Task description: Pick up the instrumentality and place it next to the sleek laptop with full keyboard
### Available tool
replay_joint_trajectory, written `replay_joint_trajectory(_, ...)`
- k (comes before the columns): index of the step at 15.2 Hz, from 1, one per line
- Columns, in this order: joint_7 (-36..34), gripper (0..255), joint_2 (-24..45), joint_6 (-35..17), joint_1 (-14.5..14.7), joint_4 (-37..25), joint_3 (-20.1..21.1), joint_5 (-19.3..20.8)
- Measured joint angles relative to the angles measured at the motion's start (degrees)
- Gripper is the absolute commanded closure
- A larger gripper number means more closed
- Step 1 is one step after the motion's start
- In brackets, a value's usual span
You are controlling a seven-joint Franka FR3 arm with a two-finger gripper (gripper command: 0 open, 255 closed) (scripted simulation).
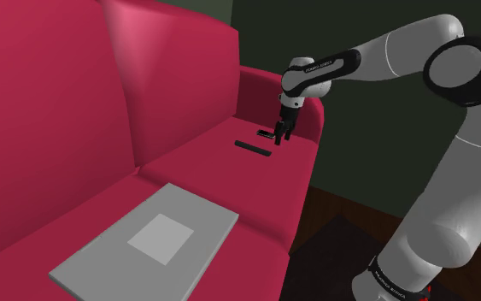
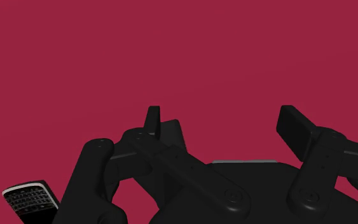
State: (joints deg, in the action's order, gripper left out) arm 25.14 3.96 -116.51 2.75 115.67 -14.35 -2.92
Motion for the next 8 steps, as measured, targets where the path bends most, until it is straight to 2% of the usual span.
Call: replay_joint_trajectory(8,9.4,0,18.8,0.6,-2.5,-19.1,1.6,-6.2)
